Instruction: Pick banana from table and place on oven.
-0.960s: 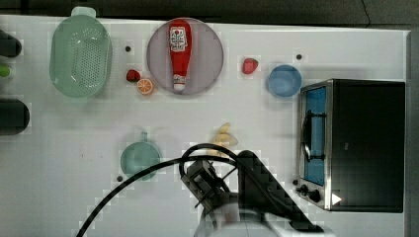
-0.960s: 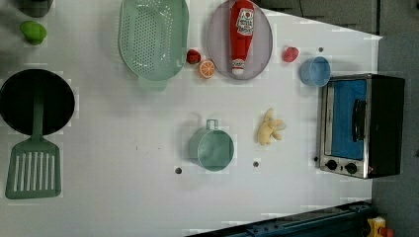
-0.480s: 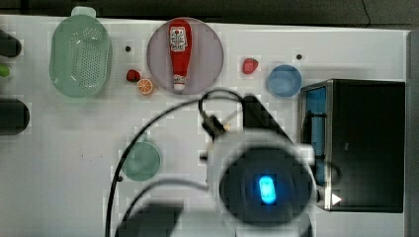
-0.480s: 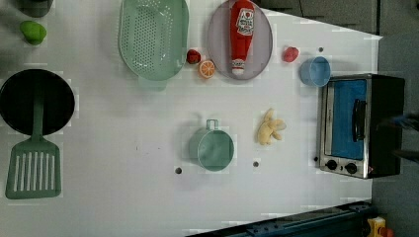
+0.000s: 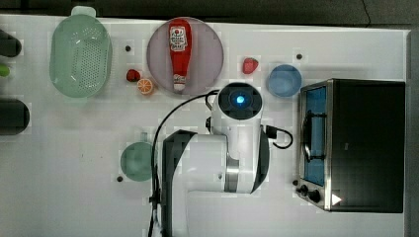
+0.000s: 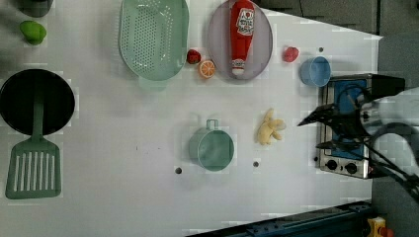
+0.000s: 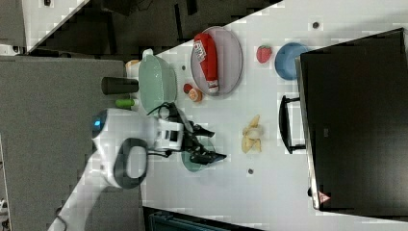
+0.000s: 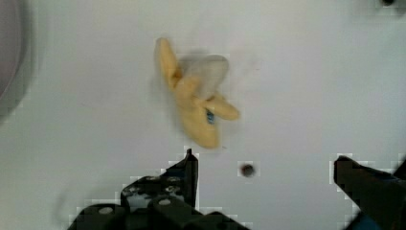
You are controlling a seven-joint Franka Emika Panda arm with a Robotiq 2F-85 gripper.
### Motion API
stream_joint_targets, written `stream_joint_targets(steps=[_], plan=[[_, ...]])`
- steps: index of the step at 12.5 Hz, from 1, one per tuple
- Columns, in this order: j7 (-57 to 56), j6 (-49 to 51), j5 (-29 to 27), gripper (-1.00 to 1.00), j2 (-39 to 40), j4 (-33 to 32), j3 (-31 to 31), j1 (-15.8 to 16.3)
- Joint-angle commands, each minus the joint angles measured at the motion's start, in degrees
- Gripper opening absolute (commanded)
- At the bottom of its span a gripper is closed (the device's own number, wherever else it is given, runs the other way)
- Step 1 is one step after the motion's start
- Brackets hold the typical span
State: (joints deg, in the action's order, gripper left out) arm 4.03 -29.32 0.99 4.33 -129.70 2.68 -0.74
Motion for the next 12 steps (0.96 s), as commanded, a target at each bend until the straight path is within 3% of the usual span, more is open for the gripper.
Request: stream_joint_targets(steps=[1, 7, 12], plan=[[1.51, -8.32, -0.20, 1.00, -0.17, 0.27, -1.34, -0.51], [1.51, -25.32, -0.25, 1.00, 6.01, -8.20, -1.29, -0.53], [1.51, -33.74, -0.28, 1.00, 11.91, -10.45, -1.30, -0.54]])
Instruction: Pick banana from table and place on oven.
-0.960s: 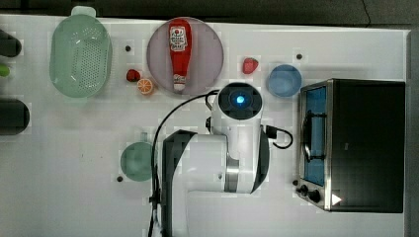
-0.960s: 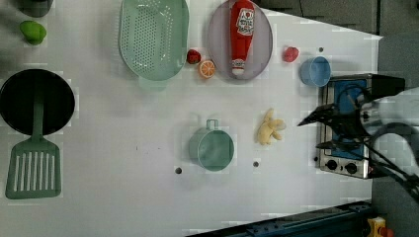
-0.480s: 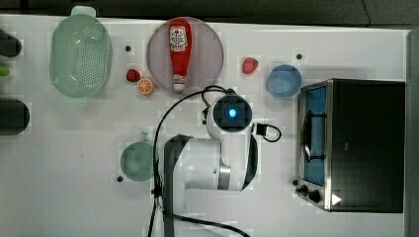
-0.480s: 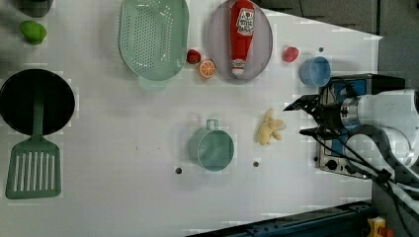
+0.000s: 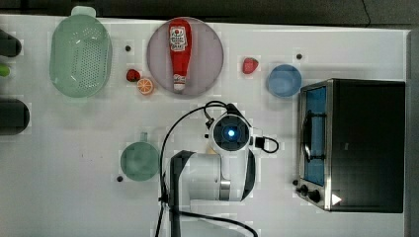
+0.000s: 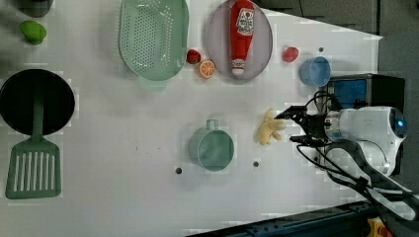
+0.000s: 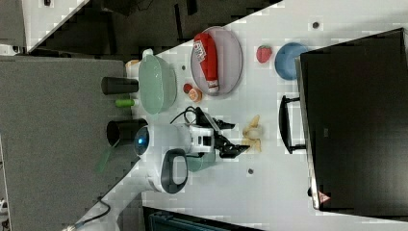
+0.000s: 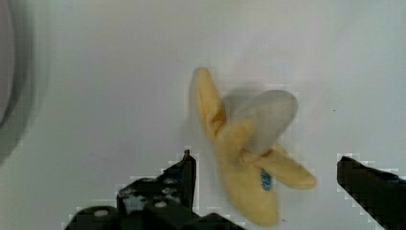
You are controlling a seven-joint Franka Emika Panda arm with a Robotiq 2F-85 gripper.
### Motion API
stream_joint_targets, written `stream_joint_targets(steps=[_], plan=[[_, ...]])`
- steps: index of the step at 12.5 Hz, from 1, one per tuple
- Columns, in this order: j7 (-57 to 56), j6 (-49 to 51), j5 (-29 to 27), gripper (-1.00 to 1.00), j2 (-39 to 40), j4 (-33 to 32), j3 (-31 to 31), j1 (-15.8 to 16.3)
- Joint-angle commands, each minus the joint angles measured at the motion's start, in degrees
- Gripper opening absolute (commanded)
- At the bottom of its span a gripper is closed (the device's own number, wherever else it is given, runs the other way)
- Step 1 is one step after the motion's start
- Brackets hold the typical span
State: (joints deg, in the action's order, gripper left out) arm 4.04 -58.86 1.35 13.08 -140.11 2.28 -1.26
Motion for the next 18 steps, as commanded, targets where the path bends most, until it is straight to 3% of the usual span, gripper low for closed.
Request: stream_joint_targets(steps=[1, 3, 8, 10, 13, 15, 18], plan=[[1.51, -5.27, -0.64, 1.00, 4.22, -0.15, -0.98, -0.02], [1.51, -7.42, -0.64, 0.92, 5.42, -0.13, -1.08, -0.01], [1.51, -7.81, -0.91, -0.29, 5.56, -0.16, -1.46, 0.04], [1.51, -7.79, -0.91, -0.62, 5.57, -0.22, -1.50, 0.03], [1.51, -7.69, -0.91, -0.62, 4.31, -0.20, -1.50, 0.02], [1.51, -5.53, -0.91, -0.62, -0.50, -0.15, -1.50, 0.02], [1.51, 8.36, -0.91, -0.62, -12.03, 2.85, -1.64, 0.05]])
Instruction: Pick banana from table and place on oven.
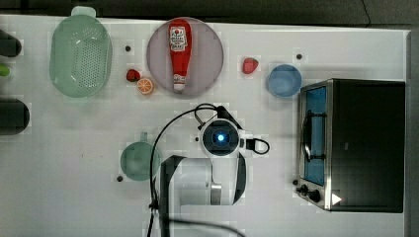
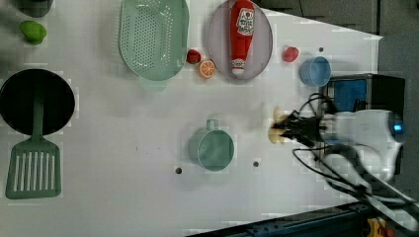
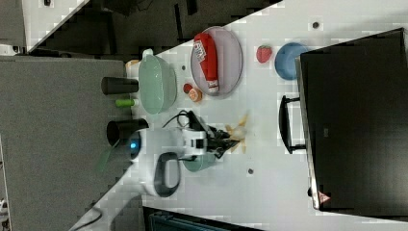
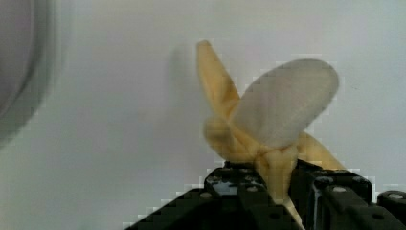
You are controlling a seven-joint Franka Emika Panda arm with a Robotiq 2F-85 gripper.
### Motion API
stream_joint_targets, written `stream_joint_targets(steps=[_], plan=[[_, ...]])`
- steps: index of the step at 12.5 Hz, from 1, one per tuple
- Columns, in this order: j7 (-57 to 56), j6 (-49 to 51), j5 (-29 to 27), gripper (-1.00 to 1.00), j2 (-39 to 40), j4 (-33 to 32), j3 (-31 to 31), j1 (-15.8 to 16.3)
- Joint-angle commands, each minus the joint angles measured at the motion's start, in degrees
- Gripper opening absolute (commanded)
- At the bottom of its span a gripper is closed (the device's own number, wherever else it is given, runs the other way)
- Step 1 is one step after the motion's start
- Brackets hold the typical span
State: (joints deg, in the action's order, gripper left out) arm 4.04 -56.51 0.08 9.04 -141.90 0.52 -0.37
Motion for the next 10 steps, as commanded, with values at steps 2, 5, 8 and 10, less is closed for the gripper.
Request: stream_joint_targets(steps=[2, 5, 8, 10], plan=[[1.51, 19.63, 0.35, -0.62, -15.43, 10.20, 0.03, -0.80], [1.51, 37.87, 0.35, -0.62, -21.53, 20.47, 0.16, -0.85], [1.51, 45.80, 0.39, -0.62, -21.53, 29.01, 1.86, -1.10], [1.21, 46.36, 0.46, -0.62, -20.08, 31.20, 5.05, -1.62]])
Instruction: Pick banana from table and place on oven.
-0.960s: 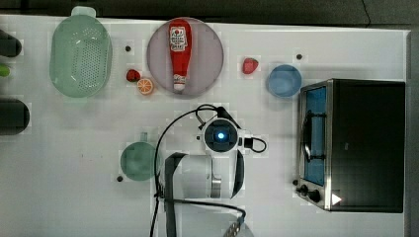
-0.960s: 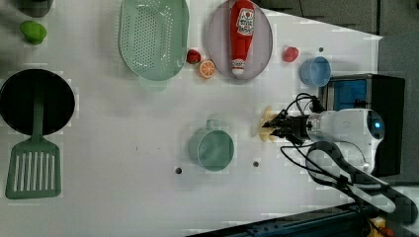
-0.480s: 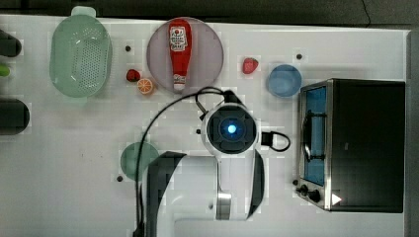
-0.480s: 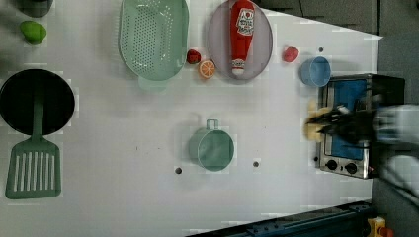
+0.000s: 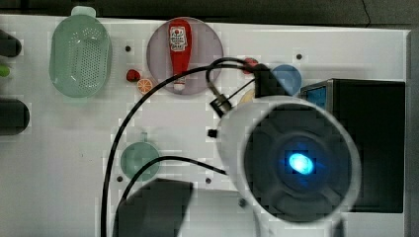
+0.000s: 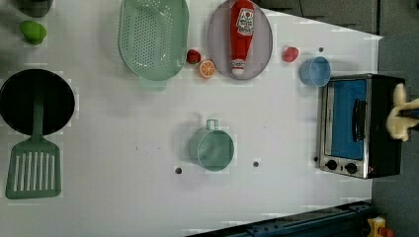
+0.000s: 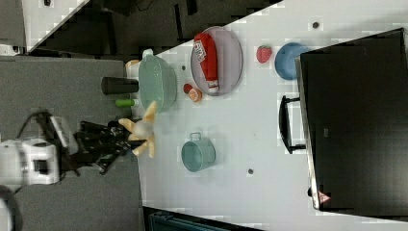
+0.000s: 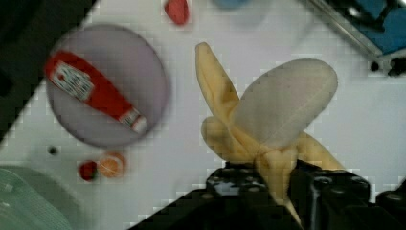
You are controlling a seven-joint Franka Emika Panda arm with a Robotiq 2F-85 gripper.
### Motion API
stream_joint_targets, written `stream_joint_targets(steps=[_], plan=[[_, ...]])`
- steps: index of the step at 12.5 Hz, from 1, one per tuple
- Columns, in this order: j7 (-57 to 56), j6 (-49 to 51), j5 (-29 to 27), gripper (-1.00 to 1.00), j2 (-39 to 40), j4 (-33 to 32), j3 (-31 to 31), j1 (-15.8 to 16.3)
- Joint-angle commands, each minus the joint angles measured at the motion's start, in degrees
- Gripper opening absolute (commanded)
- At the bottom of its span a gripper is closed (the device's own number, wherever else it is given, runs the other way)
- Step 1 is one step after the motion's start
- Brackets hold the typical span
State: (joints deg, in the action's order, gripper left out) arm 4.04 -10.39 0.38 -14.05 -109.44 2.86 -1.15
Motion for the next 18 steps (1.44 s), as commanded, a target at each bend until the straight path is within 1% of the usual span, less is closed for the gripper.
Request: stream_joint_targets(steps=[1, 5, 9, 11, 13, 14, 16, 18], plan=[[-0.35, 0.08, 0.17, -0.62, 3.81, -0.87, 4.99, -1.16], [-15.02, -0.85, 0.23, -0.62, 8.66, 0.20, 17.19, -1.84], [-36.72, -8.98, 0.22, -0.62, 15.32, 1.76, 29.06, -2.00], [-45.12, -13.59, 0.07, -0.62, 18.58, 1.91, 32.58, -2.03], [-49.03, -16.40, 0.05, -0.62, 20.80, 1.92, 33.45, -2.04], [-49.11, -16.25, 0.00, -0.55, 21.29, 1.92, 33.39, -2.00], [-49.12, -16.80, -0.04, -0.14, 21.70, 1.92, 33.30, -1.99], [-49.13, -16.46, -0.04, 0.32, 21.67, 1.92, 33.15, -1.97]])
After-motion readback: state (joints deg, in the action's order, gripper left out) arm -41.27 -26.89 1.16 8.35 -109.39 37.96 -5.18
